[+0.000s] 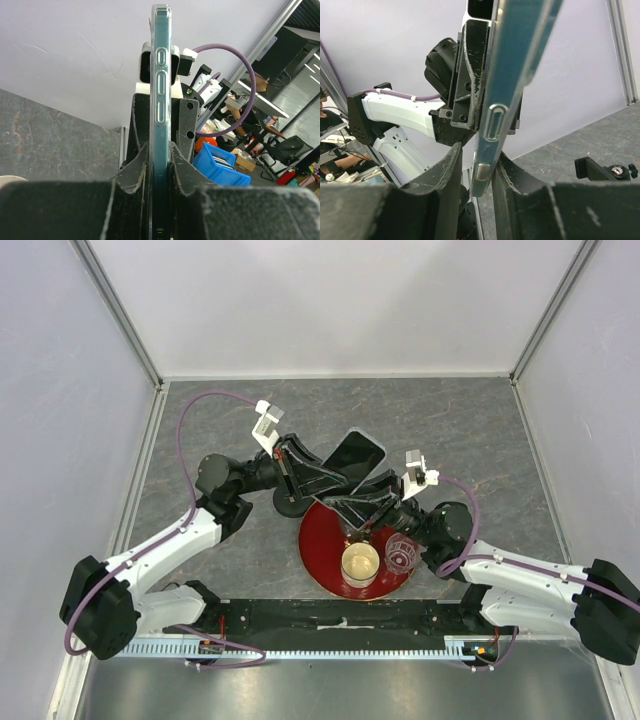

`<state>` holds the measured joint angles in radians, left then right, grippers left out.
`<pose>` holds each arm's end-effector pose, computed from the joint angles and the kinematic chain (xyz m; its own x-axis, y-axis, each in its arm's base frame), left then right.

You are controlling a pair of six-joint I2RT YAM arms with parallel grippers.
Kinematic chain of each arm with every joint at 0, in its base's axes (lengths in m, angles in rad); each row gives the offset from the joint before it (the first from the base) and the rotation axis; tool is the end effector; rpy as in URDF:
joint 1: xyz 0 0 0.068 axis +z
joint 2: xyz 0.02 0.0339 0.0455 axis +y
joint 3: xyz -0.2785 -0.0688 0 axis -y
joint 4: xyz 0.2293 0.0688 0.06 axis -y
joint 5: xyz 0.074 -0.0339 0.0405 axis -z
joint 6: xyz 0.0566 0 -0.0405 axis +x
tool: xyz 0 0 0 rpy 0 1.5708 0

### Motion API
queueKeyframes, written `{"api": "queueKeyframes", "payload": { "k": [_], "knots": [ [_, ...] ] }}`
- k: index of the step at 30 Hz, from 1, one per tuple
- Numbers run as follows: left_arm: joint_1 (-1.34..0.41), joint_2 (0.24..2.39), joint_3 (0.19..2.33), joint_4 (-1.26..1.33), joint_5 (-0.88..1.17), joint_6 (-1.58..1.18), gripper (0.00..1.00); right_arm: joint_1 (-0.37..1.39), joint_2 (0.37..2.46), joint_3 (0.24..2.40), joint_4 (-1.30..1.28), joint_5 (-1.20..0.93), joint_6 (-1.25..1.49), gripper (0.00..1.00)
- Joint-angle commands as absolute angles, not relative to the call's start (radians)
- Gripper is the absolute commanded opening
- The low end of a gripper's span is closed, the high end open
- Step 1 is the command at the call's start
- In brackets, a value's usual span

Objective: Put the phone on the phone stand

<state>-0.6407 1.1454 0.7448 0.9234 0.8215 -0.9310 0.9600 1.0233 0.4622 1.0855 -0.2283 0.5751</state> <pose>0.1653 -0.1750 0.3892 -0.4956 -0.3120 -0.8106 0.8678 -0.1398 -0.4768 0.1116 0.1817 0.3447 -0.2542 0.5607 -0.7880 -0.9201 0.1110 0.3757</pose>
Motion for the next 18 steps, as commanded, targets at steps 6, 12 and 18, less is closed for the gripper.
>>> {"api": "queueKeyframes", "payload": {
  "k": [6,12,18],
  "knots": [
    [-0.638,1.155,0.755,1.046,0.831,-0.986,0.02,0.971,1.043,0.514,1.175,-0.202,0.563,0.15],
    [-0.638,1.164,0.807,0.907,0.842,-0.950,0.23,0.973,0.996,0.486,1.076,-0.141,0.543,0.00],
    [-0.637,1.192,0.991,0.433,0.868,-0.730,0.81,0.968,0.864,0.532,0.721,-0.090,0.402,0.00]
  ]
}}
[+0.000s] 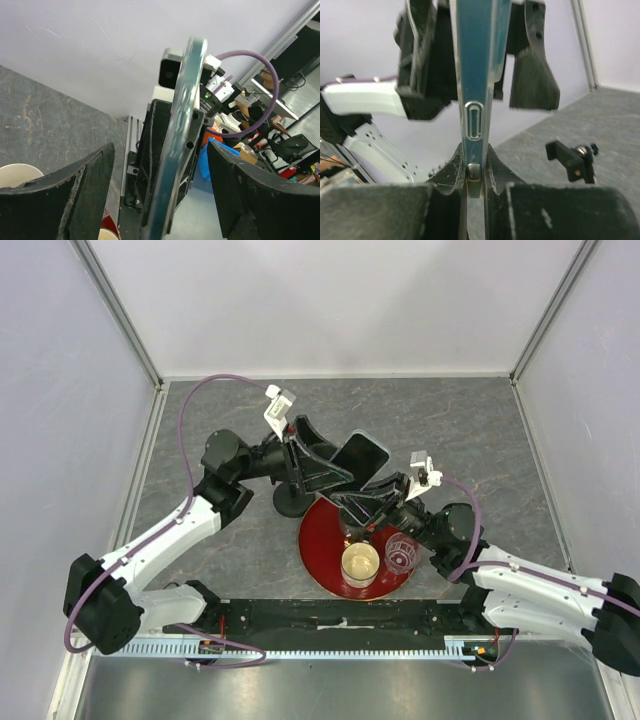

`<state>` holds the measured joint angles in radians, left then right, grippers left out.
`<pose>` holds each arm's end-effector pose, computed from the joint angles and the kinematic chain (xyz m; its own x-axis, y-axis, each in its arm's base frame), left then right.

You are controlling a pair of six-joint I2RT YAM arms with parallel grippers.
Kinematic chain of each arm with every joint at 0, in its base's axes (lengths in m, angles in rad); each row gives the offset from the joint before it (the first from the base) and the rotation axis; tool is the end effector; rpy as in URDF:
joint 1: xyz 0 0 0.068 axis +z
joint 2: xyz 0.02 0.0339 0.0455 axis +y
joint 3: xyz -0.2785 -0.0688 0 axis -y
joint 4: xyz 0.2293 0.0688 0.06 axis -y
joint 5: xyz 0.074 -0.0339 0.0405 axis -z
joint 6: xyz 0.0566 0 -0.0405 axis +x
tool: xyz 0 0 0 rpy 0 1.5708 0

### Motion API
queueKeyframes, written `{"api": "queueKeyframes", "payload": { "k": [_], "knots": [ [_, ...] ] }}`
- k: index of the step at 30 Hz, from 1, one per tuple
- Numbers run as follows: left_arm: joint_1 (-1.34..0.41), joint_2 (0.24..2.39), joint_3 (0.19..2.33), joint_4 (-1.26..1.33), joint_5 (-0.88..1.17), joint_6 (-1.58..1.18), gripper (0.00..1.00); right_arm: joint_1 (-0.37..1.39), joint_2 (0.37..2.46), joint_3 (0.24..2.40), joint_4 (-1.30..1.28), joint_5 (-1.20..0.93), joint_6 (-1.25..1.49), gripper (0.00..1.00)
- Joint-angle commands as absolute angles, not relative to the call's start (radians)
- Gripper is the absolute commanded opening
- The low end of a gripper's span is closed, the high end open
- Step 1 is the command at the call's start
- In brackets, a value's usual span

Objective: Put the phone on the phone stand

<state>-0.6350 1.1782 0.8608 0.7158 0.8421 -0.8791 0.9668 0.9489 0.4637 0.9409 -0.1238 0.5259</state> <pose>0.1786 -0.1840 0.3996 -0.5313 -0.2455 -0.8108 0.8456 -0.0954 -0.5252 0.1109 0.1731 0.3433 -0.2255 0.5504 -0.8039 -0.8863 0.2267 0.4038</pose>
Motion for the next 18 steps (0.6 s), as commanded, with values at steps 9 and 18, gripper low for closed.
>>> {"api": "queueKeyframes", "payload": {
  "k": [9,18],
  "knots": [
    [-0.635,1.163,1.042,0.341,0.945,-0.583,0.80,0.956,0.790,0.667,0.345,-0.244,0.299,0.00],
    [-0.637,1.146,1.057,0.324,1.063,-0.518,0.70,0.942,0.792,0.726,0.227,-0.359,0.273,0.00]
  ]
}}
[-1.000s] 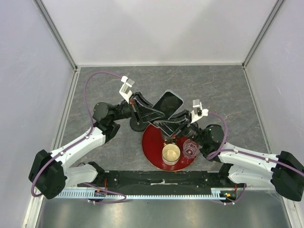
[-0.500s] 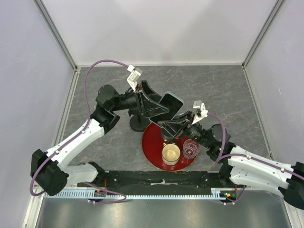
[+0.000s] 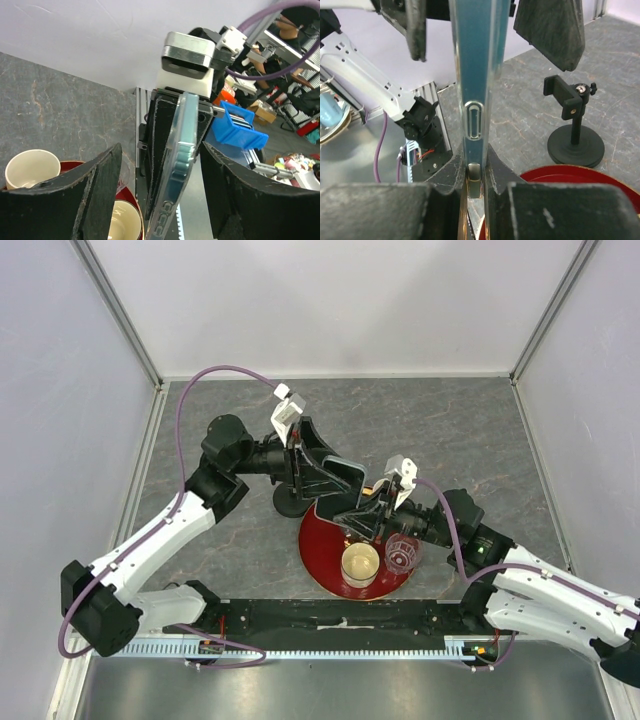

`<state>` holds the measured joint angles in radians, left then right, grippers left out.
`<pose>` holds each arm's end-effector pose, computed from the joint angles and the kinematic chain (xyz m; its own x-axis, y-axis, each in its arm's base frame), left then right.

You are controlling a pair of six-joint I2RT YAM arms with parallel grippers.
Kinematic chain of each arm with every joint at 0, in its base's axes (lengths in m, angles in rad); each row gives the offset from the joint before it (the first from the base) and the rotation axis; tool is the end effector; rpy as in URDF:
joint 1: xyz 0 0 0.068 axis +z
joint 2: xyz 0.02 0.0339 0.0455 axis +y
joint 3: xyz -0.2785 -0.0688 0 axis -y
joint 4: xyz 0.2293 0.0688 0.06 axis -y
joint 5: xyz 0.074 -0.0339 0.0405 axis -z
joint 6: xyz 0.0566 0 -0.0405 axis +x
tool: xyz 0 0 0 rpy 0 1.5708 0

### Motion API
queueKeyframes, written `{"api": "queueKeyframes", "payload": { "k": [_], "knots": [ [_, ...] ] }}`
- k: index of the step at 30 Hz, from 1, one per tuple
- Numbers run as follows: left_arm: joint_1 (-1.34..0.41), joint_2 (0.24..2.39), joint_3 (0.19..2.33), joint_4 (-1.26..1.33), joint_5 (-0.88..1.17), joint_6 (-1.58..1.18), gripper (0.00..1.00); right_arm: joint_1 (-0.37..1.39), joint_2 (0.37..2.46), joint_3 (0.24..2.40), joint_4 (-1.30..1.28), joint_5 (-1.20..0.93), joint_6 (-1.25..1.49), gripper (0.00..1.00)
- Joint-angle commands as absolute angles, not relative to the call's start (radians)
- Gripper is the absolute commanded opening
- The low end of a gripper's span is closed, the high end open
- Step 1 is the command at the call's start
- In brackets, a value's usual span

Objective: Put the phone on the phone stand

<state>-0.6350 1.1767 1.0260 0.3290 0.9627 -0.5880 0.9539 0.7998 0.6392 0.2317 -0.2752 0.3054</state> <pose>0.1765 -0.1877 0.4144 -0.4299 -0.0769 -0.8996 0.9022 -0.0743 -0.4248 0.0974 0.1639 0.3449 -0.2440 0.1562 -0.9571 -0.9106 0.3027 0.2815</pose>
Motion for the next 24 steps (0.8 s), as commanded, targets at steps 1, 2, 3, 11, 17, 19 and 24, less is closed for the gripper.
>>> {"api": "queueKeyframes", "payload": {
  "k": [1,2,3,11,17,19,24],
  "knots": [
    [-0.637,1.149,1.063,0.325,1.084,-0.523,0.71,0.943,0.793,0.726,0.224,-0.370,0.276,0.00],
    [-0.637,1.155,1.069,0.325,1.109,-0.528,0.73,0.939,0.795,0.726,0.221,-0.388,0.279,0.00],
    [-0.637,1.166,1.083,0.327,1.152,-0.535,0.76,0.939,0.796,0.729,0.218,-0.396,0.279,0.00],
    [-0.637,1.207,1.115,0.287,1.181,-0.529,0.63,0.927,0.795,0.736,0.183,-0.402,0.279,0.00],
    [-0.638,1.187,1.135,0.166,1.077,-0.425,0.50,0.922,0.769,0.732,0.158,-0.377,0.265,0.00],
    [-0.638,1.186,1.137,0.163,1.075,-0.419,0.48,0.922,0.765,0.730,0.149,-0.370,0.258,0.00],
    [-0.641,1.189,1.140,0.161,1.066,-0.423,0.52,0.922,0.764,0.730,0.138,-0.362,0.256,0.00]
  ]
}}
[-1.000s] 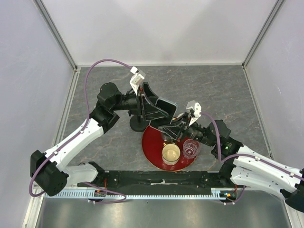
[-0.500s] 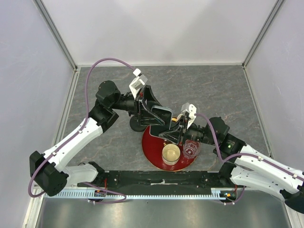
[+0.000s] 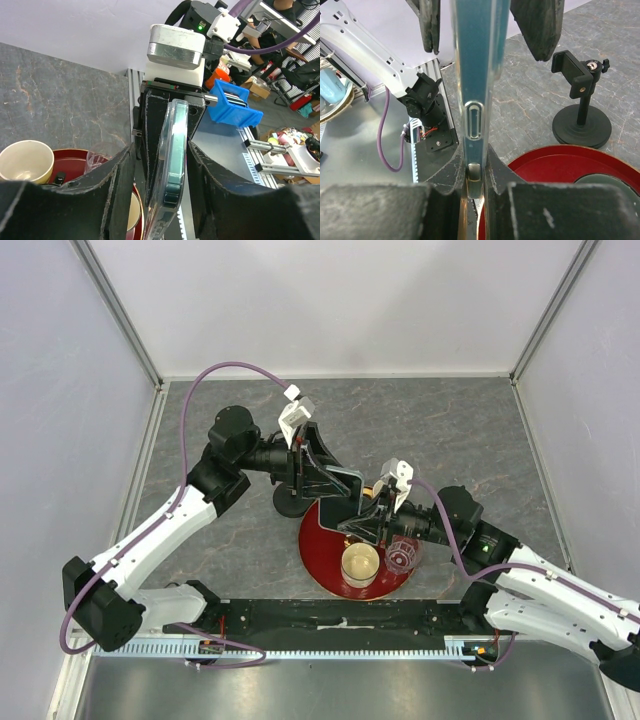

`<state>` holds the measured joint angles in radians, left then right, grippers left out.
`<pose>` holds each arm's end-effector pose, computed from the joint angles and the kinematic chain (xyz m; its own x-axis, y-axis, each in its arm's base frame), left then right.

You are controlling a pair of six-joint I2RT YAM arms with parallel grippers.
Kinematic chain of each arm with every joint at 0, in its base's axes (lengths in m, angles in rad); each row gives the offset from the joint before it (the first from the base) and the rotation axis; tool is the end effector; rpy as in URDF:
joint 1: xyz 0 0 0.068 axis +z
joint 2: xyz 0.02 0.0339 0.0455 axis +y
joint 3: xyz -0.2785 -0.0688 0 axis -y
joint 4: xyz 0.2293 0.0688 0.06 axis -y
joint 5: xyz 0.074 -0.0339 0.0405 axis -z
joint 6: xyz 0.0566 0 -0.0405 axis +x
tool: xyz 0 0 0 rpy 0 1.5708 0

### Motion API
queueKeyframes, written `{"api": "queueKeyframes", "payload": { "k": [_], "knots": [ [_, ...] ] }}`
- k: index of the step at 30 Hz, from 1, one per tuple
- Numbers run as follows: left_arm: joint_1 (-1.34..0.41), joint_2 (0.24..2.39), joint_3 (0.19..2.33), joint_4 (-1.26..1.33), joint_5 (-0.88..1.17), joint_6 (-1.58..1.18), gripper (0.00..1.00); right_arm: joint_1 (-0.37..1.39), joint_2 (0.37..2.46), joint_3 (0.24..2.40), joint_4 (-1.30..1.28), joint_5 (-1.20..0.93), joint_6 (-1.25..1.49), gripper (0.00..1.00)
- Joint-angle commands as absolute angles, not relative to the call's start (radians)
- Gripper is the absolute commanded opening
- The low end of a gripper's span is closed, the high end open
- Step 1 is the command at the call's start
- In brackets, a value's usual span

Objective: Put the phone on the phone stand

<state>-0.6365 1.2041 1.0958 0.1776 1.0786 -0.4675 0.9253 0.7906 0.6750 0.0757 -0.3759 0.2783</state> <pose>0.1755 -0.1917 0.4153 -0.3955 0.0275 -0.9181 0.9070 -0.1458 -0.3951 0.0949 0.1605 0.3396 -0.2878 0.0426 -0.9567 -0.9200 0.2651 0.2886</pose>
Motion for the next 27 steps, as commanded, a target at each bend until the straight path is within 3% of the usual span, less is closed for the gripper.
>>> {"api": "queueKeyframes", "payload": {
  "k": [1,4,10,11,13,14,16,17,19,23,27],
  "knots": [
    [-0.641,1.192,1.141,0.161,1.068,-0.423,0.52,0.922,0.759,0.729,0.140,-0.359,0.256,0.00],
    [-0.643,1.189,1.141,0.161,1.068,-0.422,0.52,0.922,0.758,0.729,0.144,-0.359,0.259,0.00],
    [-0.650,1.206,1.154,0.169,1.088,-0.433,0.22,0.922,0.778,0.727,0.146,-0.377,0.262,0.00],
    [-0.652,1.207,1.155,0.170,1.091,-0.434,0.06,0.922,0.784,0.727,0.146,-0.379,0.264,0.00],
    [-0.652,1.200,1.149,0.172,1.062,-0.433,0.02,0.922,0.788,0.726,0.146,-0.370,0.268,0.00],
    [-0.653,1.195,1.143,0.172,1.036,-0.433,0.02,0.922,0.790,0.726,0.146,-0.359,0.276,0.19],
    [-0.653,1.168,1.128,0.137,0.906,-0.407,0.02,0.922,0.788,0.723,0.130,-0.309,0.281,0.45],
    [-0.652,1.158,1.126,0.112,0.847,-0.394,0.02,0.923,0.788,0.723,0.120,-0.281,0.287,0.66],
    [-0.652,1.114,1.124,0.036,0.637,-0.339,0.02,0.922,0.790,0.724,0.066,-0.136,0.299,0.82],
    [-0.652,1.013,1.092,-0.050,0.205,-0.278,0.02,0.923,0.799,0.727,-0.026,0.187,0.402,0.91],
    [-0.650,0.942,1.080,-0.100,-0.098,-0.238,0.02,0.923,0.845,0.730,-0.026,0.232,0.532,0.93]
  ]
}}
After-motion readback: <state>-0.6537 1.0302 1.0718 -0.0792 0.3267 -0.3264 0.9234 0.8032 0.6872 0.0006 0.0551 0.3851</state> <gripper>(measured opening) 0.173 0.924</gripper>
